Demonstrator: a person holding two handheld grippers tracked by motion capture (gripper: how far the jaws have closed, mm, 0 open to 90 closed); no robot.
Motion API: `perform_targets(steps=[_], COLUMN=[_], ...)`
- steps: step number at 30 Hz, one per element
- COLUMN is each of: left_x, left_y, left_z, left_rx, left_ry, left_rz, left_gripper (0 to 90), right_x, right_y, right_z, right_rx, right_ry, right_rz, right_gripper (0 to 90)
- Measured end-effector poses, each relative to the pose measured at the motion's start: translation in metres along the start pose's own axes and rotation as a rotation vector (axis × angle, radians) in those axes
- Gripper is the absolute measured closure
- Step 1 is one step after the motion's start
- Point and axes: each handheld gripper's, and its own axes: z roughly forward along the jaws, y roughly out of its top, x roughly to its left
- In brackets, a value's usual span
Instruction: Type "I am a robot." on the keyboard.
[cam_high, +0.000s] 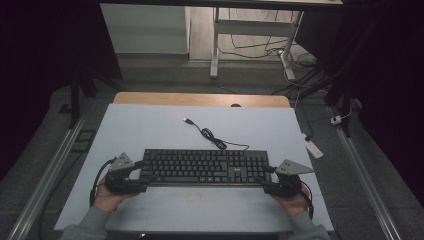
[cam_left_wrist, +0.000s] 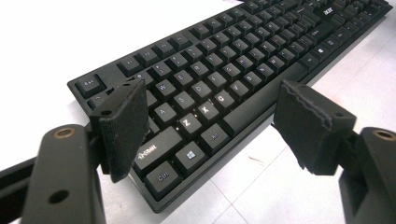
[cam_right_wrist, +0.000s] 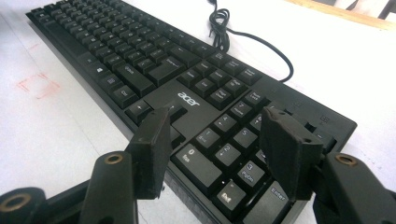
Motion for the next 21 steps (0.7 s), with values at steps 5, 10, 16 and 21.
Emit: perform_targets(steps=[5,10,16,21], left_x=[0.0006,-0.0001,-0.0001,-0.0001], left_y=[0.0004,0.0011,0.0011,0.0007], left_z=[-0.0004,-0.0001,-0.0001,0.0005], left_rx=[-0.003,-0.003,-0.003,0.000], left_ry=[0.001,0.002,0.002,0.000], left_rz=[-0.001,0.004,0.003,0.003], left_gripper=[26.7,26.7,26.8,26.8], right_x=[0.0015,0.0029,0.0048,0.0070], right_y=[0.0008,0.0012,0.0023,0.0044], right_z=[0.0002,-0.0003,0.0018,0.0025], right_rx=[-0.008,0.001,0.005,0.006], right_ry=[0.005,-0.004,-0.003,0.001], right_rz=[0.004,-0.005,-0.009,-0.014], right_gripper=[43.8,43.8,43.9,43.9])
